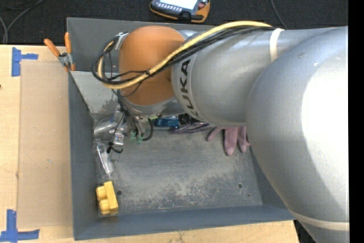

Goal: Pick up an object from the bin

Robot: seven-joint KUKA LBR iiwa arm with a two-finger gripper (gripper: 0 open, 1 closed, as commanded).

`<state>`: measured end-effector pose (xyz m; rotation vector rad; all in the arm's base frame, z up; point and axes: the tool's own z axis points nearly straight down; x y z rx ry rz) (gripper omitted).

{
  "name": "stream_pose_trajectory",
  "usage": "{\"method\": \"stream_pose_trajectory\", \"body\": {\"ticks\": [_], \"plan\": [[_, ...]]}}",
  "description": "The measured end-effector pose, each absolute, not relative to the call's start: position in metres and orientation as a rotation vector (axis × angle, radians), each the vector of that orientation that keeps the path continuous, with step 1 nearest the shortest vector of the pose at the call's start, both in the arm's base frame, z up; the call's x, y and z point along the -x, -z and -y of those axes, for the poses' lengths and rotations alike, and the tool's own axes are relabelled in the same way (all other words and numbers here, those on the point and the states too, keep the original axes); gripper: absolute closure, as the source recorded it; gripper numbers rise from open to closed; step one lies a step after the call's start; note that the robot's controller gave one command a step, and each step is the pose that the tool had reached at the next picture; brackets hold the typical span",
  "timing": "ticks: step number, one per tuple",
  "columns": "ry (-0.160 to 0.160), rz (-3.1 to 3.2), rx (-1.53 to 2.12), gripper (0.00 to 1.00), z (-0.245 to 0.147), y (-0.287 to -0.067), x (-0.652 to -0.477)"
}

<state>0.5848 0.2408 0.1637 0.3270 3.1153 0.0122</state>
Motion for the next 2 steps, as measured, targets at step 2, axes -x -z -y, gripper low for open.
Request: {"method": "stream_pose_trajectory", "body": {"ticks": [2], "plan": [[-0.007, -3.138, 0.014, 0.0, -0.229, -0.068, -0.622]]}}
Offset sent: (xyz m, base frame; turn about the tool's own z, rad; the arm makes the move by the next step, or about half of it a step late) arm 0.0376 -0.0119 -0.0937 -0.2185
